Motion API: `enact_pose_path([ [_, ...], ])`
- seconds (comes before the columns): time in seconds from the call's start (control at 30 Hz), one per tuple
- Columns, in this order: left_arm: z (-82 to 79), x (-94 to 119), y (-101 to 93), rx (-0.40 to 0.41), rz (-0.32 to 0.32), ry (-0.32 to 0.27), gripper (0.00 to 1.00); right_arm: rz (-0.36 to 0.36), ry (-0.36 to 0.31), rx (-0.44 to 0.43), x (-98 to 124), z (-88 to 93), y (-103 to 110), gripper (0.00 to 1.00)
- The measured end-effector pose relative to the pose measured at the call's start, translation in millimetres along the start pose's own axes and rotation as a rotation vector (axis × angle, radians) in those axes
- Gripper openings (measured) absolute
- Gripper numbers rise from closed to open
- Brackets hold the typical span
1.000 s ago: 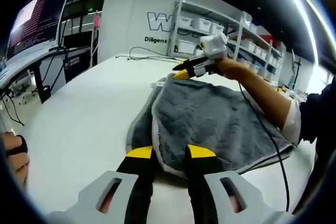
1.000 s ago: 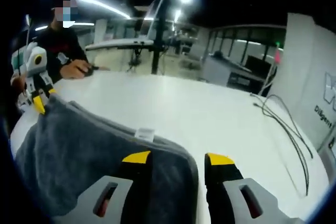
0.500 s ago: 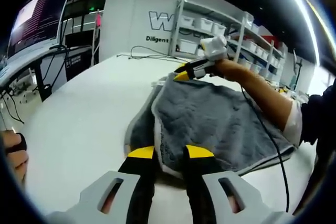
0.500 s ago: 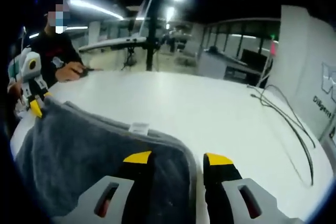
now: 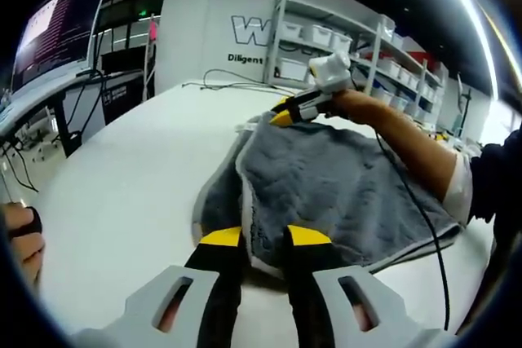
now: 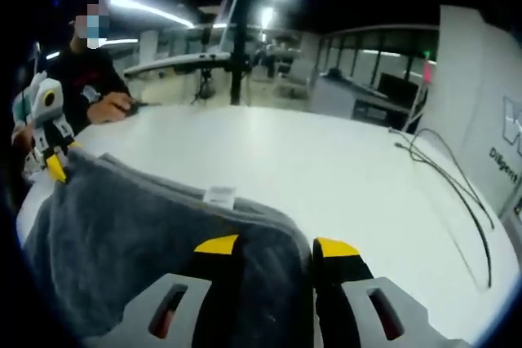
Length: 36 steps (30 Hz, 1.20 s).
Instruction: Open the folded towel by lifting each exposed corner and separating the folded layers until the towel lies flat within the target outline without major curled edges
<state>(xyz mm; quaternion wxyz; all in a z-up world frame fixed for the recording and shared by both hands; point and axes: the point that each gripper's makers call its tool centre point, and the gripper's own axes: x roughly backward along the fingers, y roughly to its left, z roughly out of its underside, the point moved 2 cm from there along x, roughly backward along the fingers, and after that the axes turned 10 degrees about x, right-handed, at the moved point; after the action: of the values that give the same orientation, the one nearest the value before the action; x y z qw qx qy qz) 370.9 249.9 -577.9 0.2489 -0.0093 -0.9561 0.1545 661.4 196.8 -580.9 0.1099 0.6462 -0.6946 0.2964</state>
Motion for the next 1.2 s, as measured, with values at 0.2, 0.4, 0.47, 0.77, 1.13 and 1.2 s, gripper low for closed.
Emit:
enact_pose_path([
  [0.2, 2.0, 0.5, 1.6, -0.003, -0.005, 0.004, 0.17, -0.003, -0.007, -0.006, 0.4, 0.6, -0.1, 0.33],
  [0.4, 2.1, 0.6, 2.4, 0.003, -0.005, 0.002, 0.16, -0.008, -0.011, -0.006, 1.9, 0.5, 2.7, 0.30],
  [0.47, 2.3, 0.6, 2.2, 0.003, -0.005, 0.002, 0.16, -0.006, -0.011, -0.007, 3.6, 0.5, 5.3, 0.28],
  [0.77, 3.1, -0.6, 3.4, 0.008, -0.009, 0.008, 0.14, -0.005, -0.012, -0.006, 2.3, -0.1, -0.2, 0.24],
  [1.13, 2.0, -2.0, 5.4, 0.007, -0.007, 0.012, 0.11, -0.011, -0.014, 0.001, 2.2, -1.1, -0.3, 0.19],
  [1.2, 1.4, -2.1, 6.0, 0.008, -0.007, 0.012, 0.10, -0.012, -0.015, 0.004, 3.6, -1.7, 2.3, 0.16],
])
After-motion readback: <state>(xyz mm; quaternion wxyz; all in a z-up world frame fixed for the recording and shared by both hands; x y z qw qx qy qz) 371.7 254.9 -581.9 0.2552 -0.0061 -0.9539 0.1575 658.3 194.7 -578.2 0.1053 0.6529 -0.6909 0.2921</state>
